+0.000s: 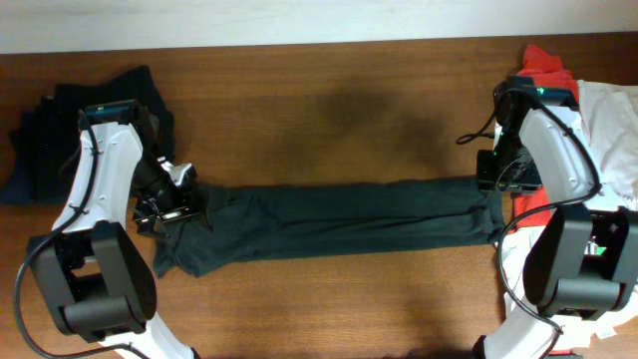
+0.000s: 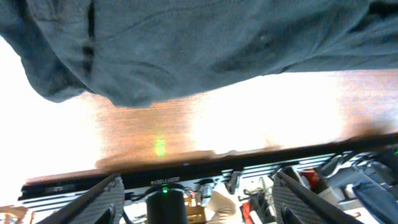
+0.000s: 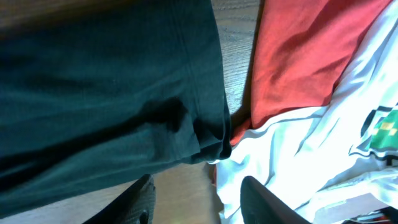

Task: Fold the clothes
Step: 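Fold the top edge down toward the bottom with both grippers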

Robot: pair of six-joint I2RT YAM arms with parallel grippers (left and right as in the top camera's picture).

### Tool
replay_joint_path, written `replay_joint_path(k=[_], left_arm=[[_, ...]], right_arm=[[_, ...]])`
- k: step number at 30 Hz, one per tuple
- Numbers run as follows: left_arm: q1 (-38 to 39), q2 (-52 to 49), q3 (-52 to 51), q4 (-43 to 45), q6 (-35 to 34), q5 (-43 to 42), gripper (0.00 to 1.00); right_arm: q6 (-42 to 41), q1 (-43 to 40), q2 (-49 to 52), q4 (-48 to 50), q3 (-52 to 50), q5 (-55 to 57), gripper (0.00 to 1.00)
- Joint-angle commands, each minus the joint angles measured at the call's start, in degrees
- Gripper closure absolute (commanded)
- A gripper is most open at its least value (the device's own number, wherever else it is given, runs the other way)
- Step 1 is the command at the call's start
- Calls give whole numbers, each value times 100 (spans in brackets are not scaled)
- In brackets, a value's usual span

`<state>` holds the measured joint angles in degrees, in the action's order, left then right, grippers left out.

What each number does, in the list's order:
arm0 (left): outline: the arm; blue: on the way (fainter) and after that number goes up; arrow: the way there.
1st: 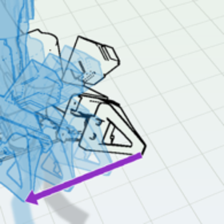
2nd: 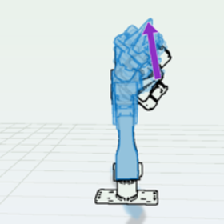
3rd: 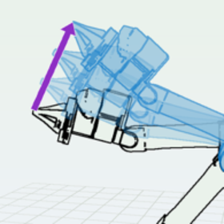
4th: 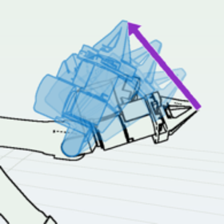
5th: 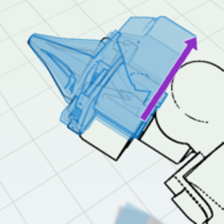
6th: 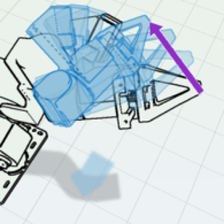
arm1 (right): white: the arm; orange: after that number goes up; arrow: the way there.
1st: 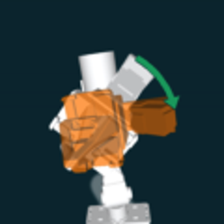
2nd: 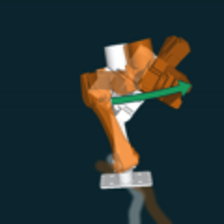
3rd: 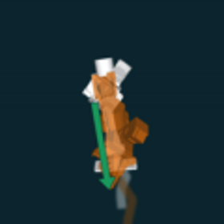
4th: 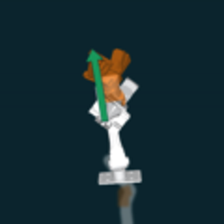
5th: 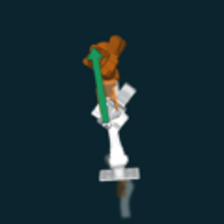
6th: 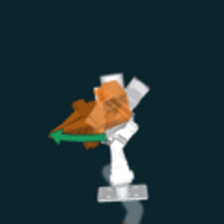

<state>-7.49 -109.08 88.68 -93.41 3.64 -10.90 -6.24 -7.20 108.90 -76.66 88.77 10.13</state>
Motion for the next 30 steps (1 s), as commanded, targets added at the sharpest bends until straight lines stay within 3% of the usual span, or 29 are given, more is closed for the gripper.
replay_joint_path(k=[1,7,12,15,16,21,27,30], left_arm=[[15,72,-33,271,9,59,19],[111,72,-33,1250,-13,-481,16],[214,72,-48,1499,-15,-479,14],[214,72,-48,1530,-15,-479,13],[214,72,-48,1545,-15,-479,8],[214,72,-48,1672,-17,-483,7],[214,72,-48,1742,-15,-481,7],[214,72,-48,1792,-17,-483,6]], right_arm=[[-55,-7,-74,-50,-7,107,45],[94,-249,-74,-46,-11,17,31],[1320,-826,-74,66,-15,-1587,27],[1725,-896,-74,365,-166,-1596,24],[1836,-896,-74,433,-245,-1596,24],[2052,-896,-74,1272,-1132,-1475,17],[2057,-894,-74,2439,-2144,-1360,16],[2057,-896,-74,2651,-2337,-1355,34]])
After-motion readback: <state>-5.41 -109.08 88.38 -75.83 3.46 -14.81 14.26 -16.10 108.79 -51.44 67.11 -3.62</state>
